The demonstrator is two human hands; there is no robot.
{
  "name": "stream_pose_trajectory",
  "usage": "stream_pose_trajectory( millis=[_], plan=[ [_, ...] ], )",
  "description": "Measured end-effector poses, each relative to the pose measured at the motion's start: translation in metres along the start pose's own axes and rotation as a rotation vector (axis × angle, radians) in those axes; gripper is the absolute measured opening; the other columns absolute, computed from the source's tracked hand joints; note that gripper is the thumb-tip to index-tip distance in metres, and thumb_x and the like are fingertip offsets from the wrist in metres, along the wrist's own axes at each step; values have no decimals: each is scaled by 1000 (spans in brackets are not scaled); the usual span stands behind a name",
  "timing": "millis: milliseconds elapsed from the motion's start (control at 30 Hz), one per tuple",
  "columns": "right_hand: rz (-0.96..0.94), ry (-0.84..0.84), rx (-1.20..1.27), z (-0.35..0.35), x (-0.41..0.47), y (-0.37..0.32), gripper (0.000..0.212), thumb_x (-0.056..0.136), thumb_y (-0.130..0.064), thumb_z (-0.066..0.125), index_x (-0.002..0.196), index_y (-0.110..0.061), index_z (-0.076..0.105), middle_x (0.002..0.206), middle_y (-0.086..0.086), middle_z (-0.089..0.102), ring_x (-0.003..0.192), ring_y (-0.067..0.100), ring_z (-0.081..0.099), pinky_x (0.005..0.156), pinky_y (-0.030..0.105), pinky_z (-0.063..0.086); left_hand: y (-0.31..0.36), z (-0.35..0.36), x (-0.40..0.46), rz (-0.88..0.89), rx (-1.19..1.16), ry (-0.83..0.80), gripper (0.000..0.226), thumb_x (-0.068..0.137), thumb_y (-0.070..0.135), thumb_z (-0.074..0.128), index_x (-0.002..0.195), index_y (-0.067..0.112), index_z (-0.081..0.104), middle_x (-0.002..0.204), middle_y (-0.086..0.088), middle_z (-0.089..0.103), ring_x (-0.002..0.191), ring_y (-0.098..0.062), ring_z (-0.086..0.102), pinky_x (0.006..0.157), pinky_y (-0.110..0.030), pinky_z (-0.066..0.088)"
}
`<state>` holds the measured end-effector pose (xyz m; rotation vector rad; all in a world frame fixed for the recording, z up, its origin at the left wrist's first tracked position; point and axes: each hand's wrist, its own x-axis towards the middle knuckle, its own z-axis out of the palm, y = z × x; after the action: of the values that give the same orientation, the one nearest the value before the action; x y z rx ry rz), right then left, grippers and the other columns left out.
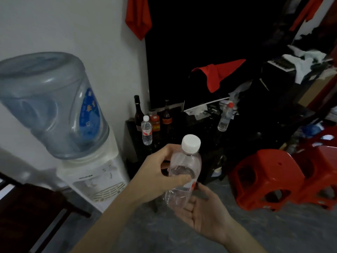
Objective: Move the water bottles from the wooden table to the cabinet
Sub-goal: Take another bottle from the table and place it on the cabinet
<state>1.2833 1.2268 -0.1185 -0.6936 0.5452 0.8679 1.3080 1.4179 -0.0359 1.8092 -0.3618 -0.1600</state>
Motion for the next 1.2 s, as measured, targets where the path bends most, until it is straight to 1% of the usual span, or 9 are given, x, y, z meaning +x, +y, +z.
stream_pose_trajectory(
  millis=[167,367,600,767,833,900,1067,1167,1200],
  plan=[
    [44,68,-44,-2,46,-53,73,96,-58,37,124,3,65,128,25,63,119,38,61,92,43,54,-21,-10,50,-16,37,12,58,75,38,82,127,44,56,127,16,67,122,-8,64,102,-30,54],
    [90,153,-68,-4,106,-100,69,97,-54,37,128,3,60,124,28,64,108,39,67,96,44,48,-59,-27,104,-48,58,28,62,73,40,88,126,43,56,129,16,66,124,-8,63,103,-28,52],
    [114,275,-64,13,169,-160,71,98,-54,37,130,5,59,127,29,61,116,41,60,98,44,45,-97,-64,176,-66,28,22,60,74,35,89,124,40,56,127,18,66,122,-5,63,99,-18,50],
    [49,354,-147,22,221,-200,64,98,-54,38,114,0,68,102,22,73,92,37,67,91,45,50,-120,-84,223,-67,7,7,60,72,32,91,120,39,56,124,21,65,120,-1,62,94,-12,48],
    [41,382,-146,22,241,-209,63,98,-54,39,109,-1,70,99,21,73,92,35,66,95,45,48,-134,-91,238,-75,3,11,61,71,31,91,120,39,55,123,21,65,120,-1,62,93,-12,48],
    [54,406,-135,19,258,-210,63,97,-54,41,111,0,70,103,23,73,98,35,65,95,44,49,-147,-95,248,-100,-6,18,61,72,28,91,121,35,56,122,21,64,119,0,62,93,-12,48],
    [86,453,-105,3,303,-211,67,99,-54,40,84,-3,81,99,22,75,89,34,74,84,42,54,-185,-101,266,-153,-29,41,58,74,29,91,121,29,56,121,20,65,119,-3,63,98,-18,50],
    [83,453,-88,-9,328,-221,64,99,-51,42,83,-4,81,98,20,75,98,34,69,81,43,55,-204,-99,274,-181,-40,71,59,74,28,91,122,26,57,122,17,66,119,-5,64,98,-22,52],
    [87,445,-77,-12,336,-226,62,100,-49,42,85,-3,81,96,20,76,96,34,70,77,43,57,-209,-97,277,-190,-39,83,60,74,26,92,123,24,57,122,17,67,118,-5,64,97,-23,53]
  ],
)
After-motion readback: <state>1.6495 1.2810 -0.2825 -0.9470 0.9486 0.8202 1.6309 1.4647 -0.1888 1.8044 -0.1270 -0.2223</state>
